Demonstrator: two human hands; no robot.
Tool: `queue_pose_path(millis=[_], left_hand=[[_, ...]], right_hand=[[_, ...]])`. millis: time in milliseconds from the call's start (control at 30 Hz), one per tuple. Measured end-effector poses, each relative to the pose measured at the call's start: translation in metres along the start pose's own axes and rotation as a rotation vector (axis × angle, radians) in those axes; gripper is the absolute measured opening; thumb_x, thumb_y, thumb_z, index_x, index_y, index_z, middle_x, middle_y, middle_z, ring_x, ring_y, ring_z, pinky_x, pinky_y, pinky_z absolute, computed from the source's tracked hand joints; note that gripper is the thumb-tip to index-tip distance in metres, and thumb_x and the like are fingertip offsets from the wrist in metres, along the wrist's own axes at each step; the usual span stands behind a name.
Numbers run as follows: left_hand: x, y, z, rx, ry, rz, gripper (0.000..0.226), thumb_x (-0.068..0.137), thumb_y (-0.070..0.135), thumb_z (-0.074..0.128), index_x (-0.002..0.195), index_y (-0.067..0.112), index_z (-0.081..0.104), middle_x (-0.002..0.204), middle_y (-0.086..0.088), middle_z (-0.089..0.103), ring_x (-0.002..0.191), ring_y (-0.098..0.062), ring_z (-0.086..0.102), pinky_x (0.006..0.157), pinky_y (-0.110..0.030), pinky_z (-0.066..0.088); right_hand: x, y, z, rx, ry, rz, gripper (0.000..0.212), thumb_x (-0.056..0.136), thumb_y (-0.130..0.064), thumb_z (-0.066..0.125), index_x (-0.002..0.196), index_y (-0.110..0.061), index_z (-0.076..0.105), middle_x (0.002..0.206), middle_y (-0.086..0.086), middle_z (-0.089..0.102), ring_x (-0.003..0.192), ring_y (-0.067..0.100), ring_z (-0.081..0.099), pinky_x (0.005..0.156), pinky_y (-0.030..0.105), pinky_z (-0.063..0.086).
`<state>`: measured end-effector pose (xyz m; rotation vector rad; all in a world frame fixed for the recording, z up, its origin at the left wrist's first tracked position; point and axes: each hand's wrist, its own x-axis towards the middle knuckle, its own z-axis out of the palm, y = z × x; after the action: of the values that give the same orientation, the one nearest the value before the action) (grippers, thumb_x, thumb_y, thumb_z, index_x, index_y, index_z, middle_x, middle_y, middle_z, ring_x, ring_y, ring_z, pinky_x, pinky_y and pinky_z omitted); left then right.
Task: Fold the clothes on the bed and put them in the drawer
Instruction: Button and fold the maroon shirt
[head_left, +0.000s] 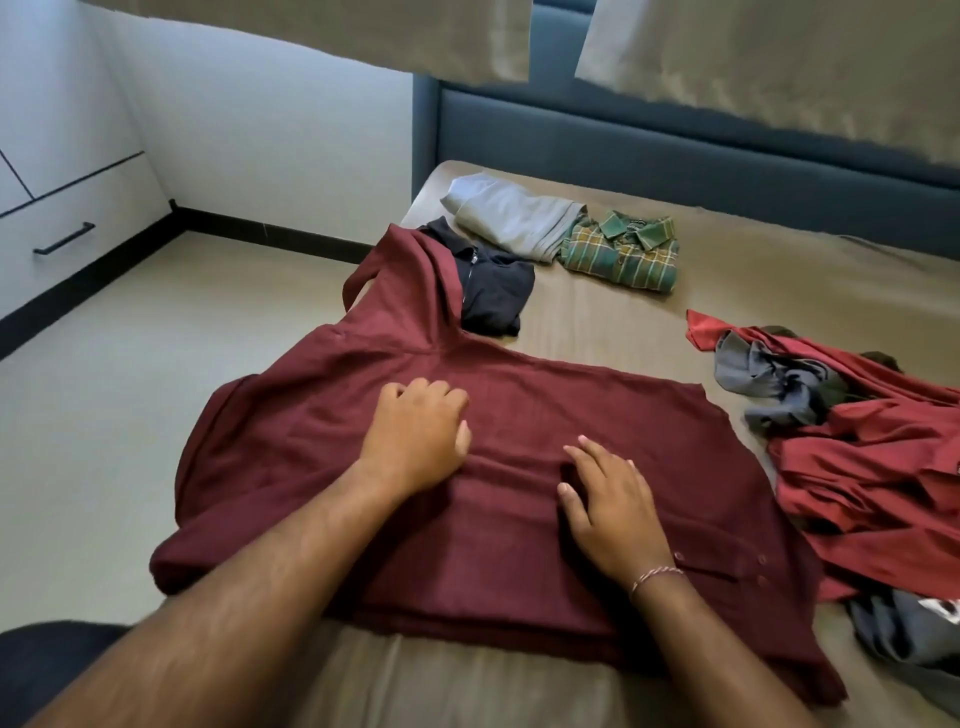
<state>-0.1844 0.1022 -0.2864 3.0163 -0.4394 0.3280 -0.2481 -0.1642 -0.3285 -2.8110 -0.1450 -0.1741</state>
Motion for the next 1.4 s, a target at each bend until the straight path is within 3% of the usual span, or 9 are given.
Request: queue_pose_path(millis=[133,233,367,500,667,800,967,1233,1400], left_hand=[[0.067,-0.015,0.013,-0.155,-0.067,0.159,0.045,0.082,0.029,0.044,0.118,0.016,0.068,0.115,-0.007,0.064,0.104,-0.032,0.061,0.089,-0.049,0.054],[0.111,-0.027,0.024,-0.233,-0.102,0.207,0.042,0.084,0.012,0.056,0.124,0.013,0.068,0.125,-0.009,0.061,0.116,-0.033,0.056,0.1,-0.049,0.051],[0.158,-0.031,0.022,-0.134,-0.207,0.176,0.049,0.09,0.012,0.058,0.139,0.022,0.06,0.134,-0.003,0.061,0.126,-0.028,0.055,0.107,-0.045,0.046],[0.184,-0.037,0.025,0.168,-0.425,0.222,0.03,0.088,0.02,0.063,0.114,0.034,0.066,0.113,0.008,0.068,0.111,-0.021,0.064,0.11,-0.049,0.033],[0.183,-0.042,0.022,0.362,-0.319,0.26,0.006,0.085,0.026,0.066,0.087,0.028,0.061,0.091,0.009,0.069,0.086,-0.019,0.066,0.095,-0.046,0.033],[0.171,-0.044,0.006,0.276,-0.298,0.303,0.013,0.084,0.029,0.067,0.084,0.028,0.054,0.097,0.002,0.07,0.089,-0.028,0.068,0.075,-0.036,0.047],[0.134,-0.045,-0.028,0.208,-0.156,0.315,0.021,0.088,0.03,0.064,0.086,0.029,0.043,0.097,0.003,0.062,0.086,-0.029,0.066,0.059,-0.034,0.036],[0.029,-0.057,-0.057,0.135,-0.005,0.311,0.015,0.093,0.023,0.061,0.107,0.023,0.063,0.104,-0.002,0.056,0.084,-0.03,0.066,0.053,-0.038,0.045],[-0.043,-0.053,-0.044,0.168,-0.278,0.267,0.044,0.083,0.049,0.058,0.122,0.029,0.064,0.125,0.003,0.053,0.11,-0.022,0.063,0.08,-0.04,0.059]], right_hand=[[0.05,0.015,-0.011,0.033,0.012,-0.037,0.052,0.097,-0.025,0.061,0.148,-0.024,0.052,0.158,-0.002,0.043,0.143,0.021,0.04,0.119,0.045,0.036],[0.097,0.039,-0.015,0.044,-0.094,0.057,0.059,0.09,-0.002,0.058,0.146,-0.02,0.054,0.157,0.004,0.043,0.143,0.03,0.039,0.117,0.049,0.039],[0.148,0.053,-0.018,-0.018,-0.102,0.159,0.062,0.087,-0.003,0.057,0.145,-0.025,0.05,0.152,0.0,0.043,0.135,0.031,0.045,0.104,0.053,0.05],[0.181,0.07,-0.021,-0.212,-0.183,0.192,0.055,0.092,-0.004,0.052,0.143,-0.025,0.047,0.136,0.008,0.051,0.121,0.037,0.057,0.092,0.05,0.055],[0.184,0.097,-0.038,-0.286,-0.176,0.274,0.024,0.09,-0.013,0.056,0.11,-0.024,0.059,0.115,0.011,0.064,0.101,0.039,0.066,0.079,0.041,0.05],[0.157,0.096,-0.051,-0.271,-0.005,0.289,0.02,0.083,-0.01,0.061,0.097,-0.024,0.064,0.101,0.006,0.068,0.089,0.036,0.066,0.066,0.034,0.041],[0.101,0.09,-0.073,-0.285,0.172,0.28,0.022,0.08,-0.005,0.06,0.093,-0.023,0.066,0.095,0.005,0.066,0.082,0.037,0.066,0.06,0.034,0.041],[0.01,0.09,-0.108,-0.654,0.229,0.0,0.009,0.064,-0.016,0.063,0.069,-0.019,0.07,0.057,0.001,0.059,0.074,0.032,0.059,0.081,0.044,0.032],[-0.032,0.077,-0.1,-0.752,-0.284,0.068,0.021,0.087,-0.029,0.053,0.103,-0.029,0.068,0.096,-0.003,0.074,0.1,0.019,0.069,0.102,0.043,0.034]])
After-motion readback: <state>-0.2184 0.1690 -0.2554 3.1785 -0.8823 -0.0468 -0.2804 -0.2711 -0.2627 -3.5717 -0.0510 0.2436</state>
